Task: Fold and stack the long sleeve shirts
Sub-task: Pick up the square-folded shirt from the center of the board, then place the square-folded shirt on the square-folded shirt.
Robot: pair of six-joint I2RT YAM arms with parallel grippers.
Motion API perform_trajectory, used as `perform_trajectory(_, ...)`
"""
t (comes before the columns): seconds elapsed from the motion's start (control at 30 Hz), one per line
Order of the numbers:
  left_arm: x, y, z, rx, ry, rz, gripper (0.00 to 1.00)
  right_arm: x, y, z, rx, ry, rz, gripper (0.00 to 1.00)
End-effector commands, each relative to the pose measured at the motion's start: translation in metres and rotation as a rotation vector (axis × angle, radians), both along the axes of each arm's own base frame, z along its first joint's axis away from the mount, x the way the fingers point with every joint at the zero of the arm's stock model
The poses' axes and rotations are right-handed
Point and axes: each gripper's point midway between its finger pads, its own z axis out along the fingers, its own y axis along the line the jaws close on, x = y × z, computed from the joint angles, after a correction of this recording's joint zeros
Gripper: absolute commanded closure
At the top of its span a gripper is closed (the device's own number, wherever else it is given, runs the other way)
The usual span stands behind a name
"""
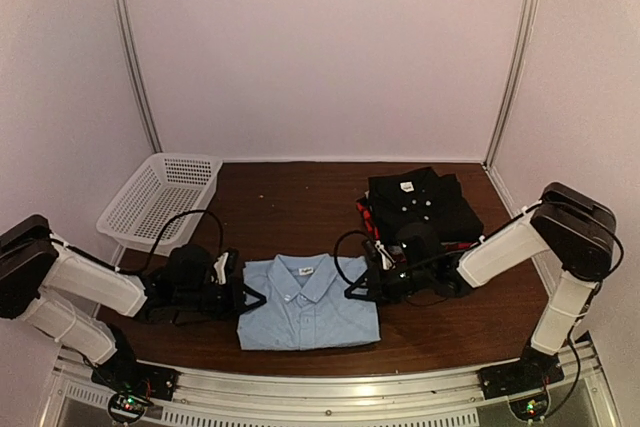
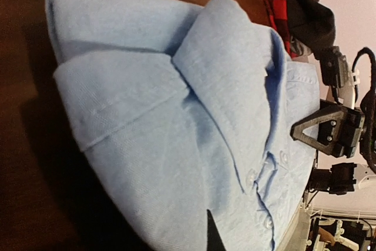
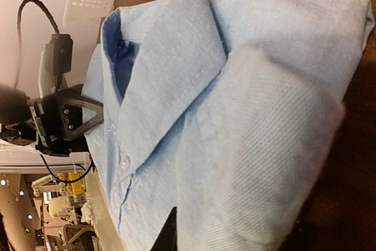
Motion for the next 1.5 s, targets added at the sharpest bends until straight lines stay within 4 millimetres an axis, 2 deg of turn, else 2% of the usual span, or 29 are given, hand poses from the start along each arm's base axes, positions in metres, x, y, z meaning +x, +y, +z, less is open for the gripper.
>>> perform_trajectory(0.0,0.021,-0.025,0.061,-0.087,-0.177,-0.056,1.00,0.014,0.000,0.056,0.065,-0.127,0.028,0.92)
perform_trajectory(0.07,0.029,-0.032,0.085,-0.096,-0.230,-0.068,1.00,0.021,-0.005,0.070,0.042,-0.156,0.030,0.99)
perform_trajectory(0.13,0.040,-0.040,0.112,-0.096,-0.281,-0.075,1.00,0.031,-0.012,0.088,0.026,-0.195,0.021,1.00)
perform_trajectory(0.27,0.060,-0.054,0.156,-0.095,-0.369,-0.073,1.00,0.063,-0.044,0.122,-0.040,-0.274,-0.030,1.00)
perform_trajectory(0.37,0.080,-0.073,0.182,-0.081,-0.433,-0.102,1.00,0.096,-0.078,0.152,-0.102,-0.337,-0.098,1.00)
perform_trajectory(0.47,0.102,-0.099,0.205,-0.079,-0.486,-0.133,1.00,0.128,-0.118,0.172,-0.168,-0.384,-0.170,1.00)
perform_trajectory(0.53,0.121,-0.121,0.217,-0.075,-0.515,-0.162,1.00,0.144,-0.143,0.176,-0.218,-0.378,-0.188,1.00)
perform_trajectory(0.57,0.133,-0.135,0.234,-0.091,-0.549,-0.178,1.00,0.155,-0.159,0.178,-0.252,-0.380,-0.212,1.00)
perform_trajectory(0.63,0.151,-0.160,0.239,-0.098,-0.564,-0.209,1.00,0.173,-0.186,0.182,-0.298,-0.383,-0.241,1.00)
perform_trajectory(0.7,0.167,-0.184,0.238,-0.108,-0.566,-0.250,1.00,0.190,-0.212,0.182,-0.331,-0.373,-0.284,1.00)
perform_trajectory(0.77,0.183,-0.205,0.229,-0.107,-0.562,-0.275,1.00,0.202,-0.230,0.177,-0.334,-0.355,-0.307,1.00)
perform_trajectory(0.8,0.193,-0.215,0.216,-0.093,-0.547,-0.282,1.00,0.207,-0.237,0.172,-0.342,-0.341,-0.314,1.00)
perform_trajectory(0.87,0.206,-0.230,0.202,-0.090,-0.538,-0.299,1.00,0.219,-0.253,0.161,-0.360,-0.318,-0.338,1.00)
perform_trajectory(0.9,0.210,-0.238,0.198,-0.101,-0.534,-0.310,1.00,0.223,-0.262,0.156,-0.378,-0.307,-0.349,1.00)
perform_trajectory(0.93,0.213,-0.245,0.185,-0.098,-0.506,-0.327,1.00,0.226,-0.265,0.153,-0.385,-0.301,-0.344,1.00)
perform_trajectory(0.97,0.216,-0.251,0.178,-0.099,-0.491,-0.337,1.00,0.231,-0.279,0.150,-0.390,-0.294,-0.371,1.00)
perform_trajectory(1.03,0.220,-0.261,0.158,-0.107,-0.454,-0.358,1.00,0.239,-0.294,0.143,-0.390,-0.277,-0.387,1.00)
perform_trajectory(1.17,0.223,-0.273,0.128,-0.133,-0.398,-0.382,1.00,0.245,-0.318,0.125,-0.401,-0.225,-0.402,1.00)
perform_trajectory(1.27,0.223,-0.276,0.113,-0.140,-0.377,-0.387,1.00,0.248,-0.334,0.114,-0.398,-0.198,-0.427,1.00)
perform_trajectory(1.37,0.224,-0.278,0.114,-0.152,-0.390,-0.388,1.00,0.250,-0.338,0.108,-0.399,-0.186,-0.434,1.00)
perform_trajectory(1.47,0.226,-0.281,0.126,-0.167,-0.413,-0.391,1.00,0.251,-0.338,0.111,-0.391,-0.193,-0.441,1.00)
